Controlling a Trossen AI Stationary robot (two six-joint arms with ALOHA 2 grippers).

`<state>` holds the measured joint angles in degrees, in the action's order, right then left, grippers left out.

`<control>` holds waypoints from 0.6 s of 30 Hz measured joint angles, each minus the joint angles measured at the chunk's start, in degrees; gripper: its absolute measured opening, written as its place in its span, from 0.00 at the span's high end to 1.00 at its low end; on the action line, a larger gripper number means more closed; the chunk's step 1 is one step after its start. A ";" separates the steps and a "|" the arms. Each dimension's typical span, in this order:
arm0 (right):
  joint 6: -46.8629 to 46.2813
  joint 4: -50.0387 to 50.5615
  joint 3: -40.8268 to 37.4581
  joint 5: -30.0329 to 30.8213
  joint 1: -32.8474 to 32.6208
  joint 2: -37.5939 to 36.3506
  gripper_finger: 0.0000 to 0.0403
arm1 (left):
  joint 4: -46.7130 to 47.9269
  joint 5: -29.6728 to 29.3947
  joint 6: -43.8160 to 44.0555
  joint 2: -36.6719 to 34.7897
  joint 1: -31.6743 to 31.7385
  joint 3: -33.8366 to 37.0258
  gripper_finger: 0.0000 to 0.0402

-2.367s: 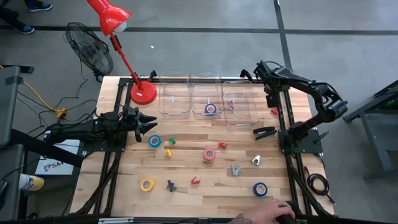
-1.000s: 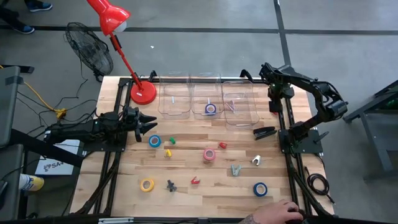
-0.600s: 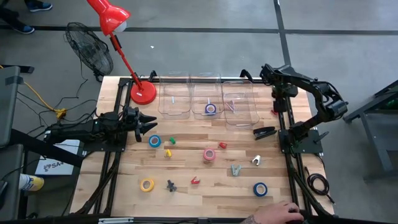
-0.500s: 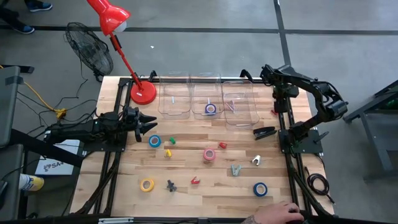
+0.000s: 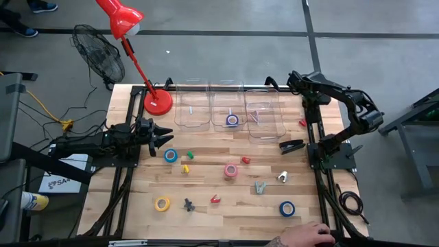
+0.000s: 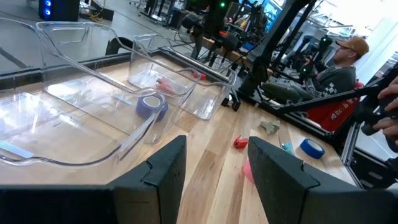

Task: Pick and place Stapler, Stapler remover, tape
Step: Put the top right red stapler into the left transparent bin

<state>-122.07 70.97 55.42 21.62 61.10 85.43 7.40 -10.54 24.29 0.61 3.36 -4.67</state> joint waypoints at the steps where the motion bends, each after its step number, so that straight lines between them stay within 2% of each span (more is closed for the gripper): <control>1: -0.34 -0.19 0.00 -1.05 0.00 0.00 0.54 | 0.00 0.00 -0.01 0.00 0.01 0.01 0.58; 5: -4.35 -0.11 0.00 -6.83 0.00 0.11 0.55 | 0.00 0.01 -0.01 0.00 0.01 0.01 0.58; 8: -6.91 -0.07 -0.66 -8.38 -0.02 0.13 0.54 | 0.00 0.00 0.00 0.01 0.00 0.00 0.58; 12: -6.88 -4.40 -3.44 -9.19 0.00 0.13 0.54 | 0.00 0.01 -0.01 0.00 0.01 0.00 0.58; 18: -5.28 -11.12 -7.24 -15.33 -0.02 0.15 0.54 | 0.00 0.02 0.00 0.02 0.01 0.00 0.58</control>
<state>-127.35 59.85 48.18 6.29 61.08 85.58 7.40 -10.52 24.29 0.62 3.37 -4.67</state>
